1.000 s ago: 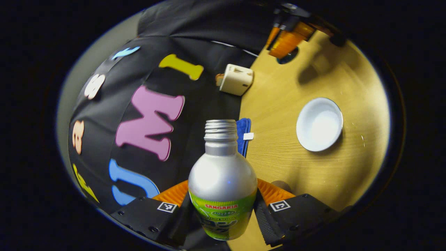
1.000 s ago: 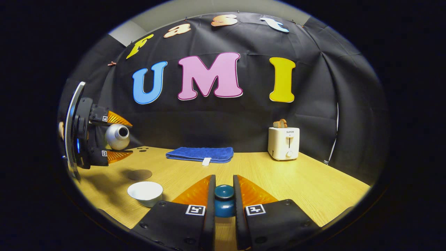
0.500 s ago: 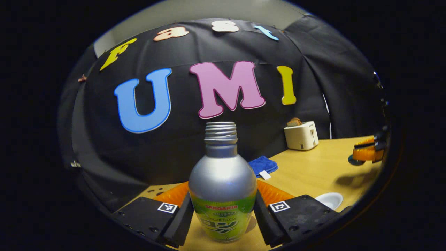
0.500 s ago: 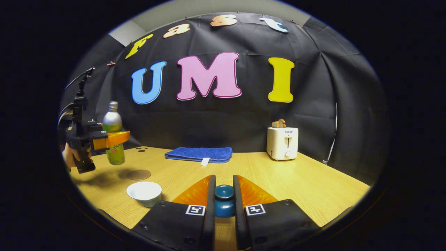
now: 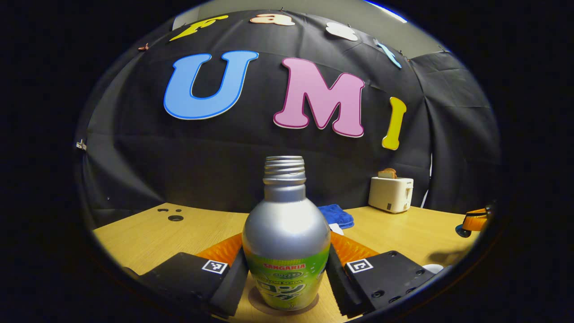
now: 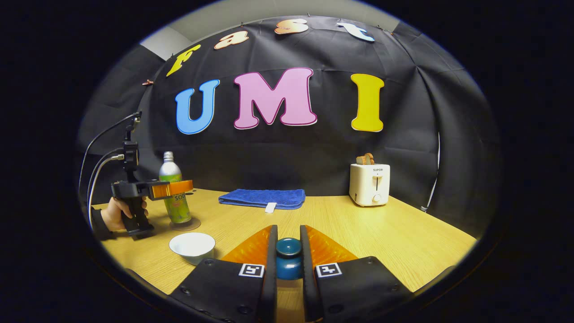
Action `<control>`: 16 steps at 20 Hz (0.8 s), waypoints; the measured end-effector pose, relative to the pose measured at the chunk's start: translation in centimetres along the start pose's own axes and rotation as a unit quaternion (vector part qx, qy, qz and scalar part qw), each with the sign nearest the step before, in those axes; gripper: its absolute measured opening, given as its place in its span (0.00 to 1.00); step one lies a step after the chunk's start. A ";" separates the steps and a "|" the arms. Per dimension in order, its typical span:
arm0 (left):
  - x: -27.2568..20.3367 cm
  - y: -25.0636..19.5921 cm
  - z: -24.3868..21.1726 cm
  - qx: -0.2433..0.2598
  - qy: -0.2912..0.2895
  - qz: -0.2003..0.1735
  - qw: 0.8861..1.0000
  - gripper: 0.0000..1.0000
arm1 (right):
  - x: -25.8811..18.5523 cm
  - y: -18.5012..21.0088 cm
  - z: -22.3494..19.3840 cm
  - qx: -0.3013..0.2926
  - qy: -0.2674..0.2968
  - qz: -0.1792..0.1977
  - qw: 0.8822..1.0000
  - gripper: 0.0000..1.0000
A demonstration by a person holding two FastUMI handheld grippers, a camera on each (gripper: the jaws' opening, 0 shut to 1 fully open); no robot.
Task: Open the teacup lid with one hand, grasp the water bottle and pour water into the teacup with the other hand; after pouring, place the water bottle on the coaster and then close the teacup lid.
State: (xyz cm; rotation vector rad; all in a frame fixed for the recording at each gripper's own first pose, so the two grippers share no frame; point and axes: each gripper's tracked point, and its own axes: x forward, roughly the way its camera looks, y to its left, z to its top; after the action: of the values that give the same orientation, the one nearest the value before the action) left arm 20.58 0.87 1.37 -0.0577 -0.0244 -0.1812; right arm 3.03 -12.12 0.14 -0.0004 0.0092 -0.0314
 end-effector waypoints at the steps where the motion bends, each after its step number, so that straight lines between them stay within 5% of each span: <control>1: 0.1 0.1 -0.4 0.002 0.005 0.002 1.000 0.81 | 0.0 0.0 0.0 0.000 0.000 0.001 1.000 0.27; 9: -0.3 0.0 -2.0 0.016 0.032 0.001 0.999 0.85 | 0.0 0.0 0.0 0.000 0.000 0.001 1.000 0.27; 11: -1.6 -0.6 -2.0 0.015 0.033 -0.008 0.999 0.98 | 0.0 0.1 0.0 0.000 0.000 0.003 1.000 0.27; 16: -5.3 -1.0 -1.8 0.037 0.026 -0.004 0.999 0.99 | 0.0 0.3 0.0 0.000 0.000 0.007 1.000 0.27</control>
State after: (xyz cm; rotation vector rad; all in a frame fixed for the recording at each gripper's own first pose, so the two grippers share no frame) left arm 15.24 0.69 -0.50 0.0203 0.0207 -0.1890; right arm 3.02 -11.86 0.18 -0.0002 0.0089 -0.0170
